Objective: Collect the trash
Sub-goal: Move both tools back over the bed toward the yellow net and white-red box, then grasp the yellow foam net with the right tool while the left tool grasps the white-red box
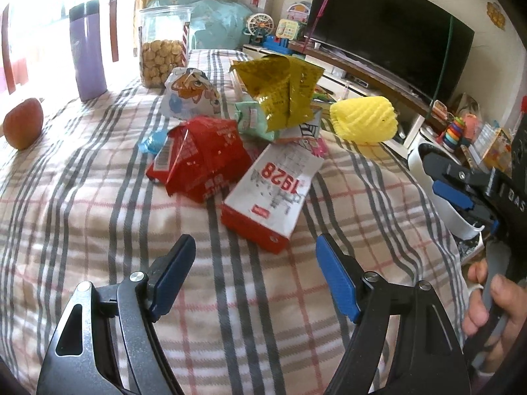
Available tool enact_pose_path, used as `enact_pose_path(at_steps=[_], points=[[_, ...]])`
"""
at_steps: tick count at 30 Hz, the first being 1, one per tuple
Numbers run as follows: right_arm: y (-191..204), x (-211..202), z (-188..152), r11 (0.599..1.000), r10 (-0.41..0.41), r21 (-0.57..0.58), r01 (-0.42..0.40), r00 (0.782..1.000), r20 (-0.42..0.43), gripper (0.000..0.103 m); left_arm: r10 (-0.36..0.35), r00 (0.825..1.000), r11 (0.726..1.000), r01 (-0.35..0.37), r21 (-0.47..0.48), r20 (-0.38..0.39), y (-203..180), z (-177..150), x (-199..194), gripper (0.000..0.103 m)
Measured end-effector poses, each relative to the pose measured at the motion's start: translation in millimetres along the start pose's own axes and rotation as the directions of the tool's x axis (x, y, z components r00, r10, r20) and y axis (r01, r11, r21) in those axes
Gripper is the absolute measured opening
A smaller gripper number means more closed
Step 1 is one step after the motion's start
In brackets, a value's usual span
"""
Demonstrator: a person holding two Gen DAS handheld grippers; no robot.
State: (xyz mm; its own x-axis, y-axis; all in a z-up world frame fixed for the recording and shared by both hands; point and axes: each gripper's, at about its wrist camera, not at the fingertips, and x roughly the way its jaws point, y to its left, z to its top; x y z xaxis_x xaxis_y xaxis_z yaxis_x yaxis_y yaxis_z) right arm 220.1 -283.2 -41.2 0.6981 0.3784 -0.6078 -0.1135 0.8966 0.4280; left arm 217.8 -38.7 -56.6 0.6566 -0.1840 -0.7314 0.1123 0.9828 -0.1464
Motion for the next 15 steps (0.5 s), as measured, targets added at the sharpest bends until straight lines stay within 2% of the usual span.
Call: enact_pose_path(at_steps=[12,15], points=[[-11,48,40,0.999,-0.009,0.033,0.009,1.000,0.003,0.086,-0.008,1.000,0.998,0.009,0.055,-0.025,2,20,25,0.078],[-17,63,47,0.998,-0.006,0.056,0.006,1.000,-0.013,0.077,-0.006,0.999,0.998,0.008,0.070,-0.038,-1,20,31,0.078]])
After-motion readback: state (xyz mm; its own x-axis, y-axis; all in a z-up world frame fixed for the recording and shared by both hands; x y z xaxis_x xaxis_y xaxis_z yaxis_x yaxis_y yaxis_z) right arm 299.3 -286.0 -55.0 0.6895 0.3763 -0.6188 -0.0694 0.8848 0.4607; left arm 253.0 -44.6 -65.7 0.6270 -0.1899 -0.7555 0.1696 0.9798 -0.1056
